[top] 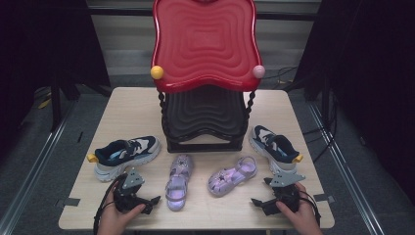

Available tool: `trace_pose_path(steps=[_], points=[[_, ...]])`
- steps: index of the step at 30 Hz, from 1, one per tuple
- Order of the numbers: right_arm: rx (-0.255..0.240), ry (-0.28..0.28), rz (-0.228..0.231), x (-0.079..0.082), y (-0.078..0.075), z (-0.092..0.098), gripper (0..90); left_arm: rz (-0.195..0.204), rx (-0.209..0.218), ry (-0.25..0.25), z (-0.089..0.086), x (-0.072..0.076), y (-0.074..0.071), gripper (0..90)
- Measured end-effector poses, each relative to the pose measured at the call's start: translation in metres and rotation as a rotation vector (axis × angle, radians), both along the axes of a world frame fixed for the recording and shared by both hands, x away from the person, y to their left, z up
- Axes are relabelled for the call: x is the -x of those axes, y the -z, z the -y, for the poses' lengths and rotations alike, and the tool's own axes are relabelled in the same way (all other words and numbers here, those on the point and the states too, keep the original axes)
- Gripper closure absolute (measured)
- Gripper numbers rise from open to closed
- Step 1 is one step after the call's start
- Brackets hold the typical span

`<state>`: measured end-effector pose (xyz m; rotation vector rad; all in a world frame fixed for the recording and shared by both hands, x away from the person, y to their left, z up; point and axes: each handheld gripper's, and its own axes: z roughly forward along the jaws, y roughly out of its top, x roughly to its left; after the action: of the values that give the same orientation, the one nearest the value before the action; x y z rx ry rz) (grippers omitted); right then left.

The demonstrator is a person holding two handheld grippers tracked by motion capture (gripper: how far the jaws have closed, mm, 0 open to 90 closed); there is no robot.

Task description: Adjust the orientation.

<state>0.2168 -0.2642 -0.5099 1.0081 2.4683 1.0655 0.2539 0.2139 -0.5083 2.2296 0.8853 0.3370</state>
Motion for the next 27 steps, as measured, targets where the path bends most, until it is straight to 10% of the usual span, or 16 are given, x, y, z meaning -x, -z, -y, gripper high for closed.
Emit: trace_pose_path(steps=[27], points=[[-0.001, -0.005, -0.001, -0.001, 0.000, 0.000, 10.8, 0.005, 0.001, 0.027, 0.008, 0.010, -0.008, 3.0]])
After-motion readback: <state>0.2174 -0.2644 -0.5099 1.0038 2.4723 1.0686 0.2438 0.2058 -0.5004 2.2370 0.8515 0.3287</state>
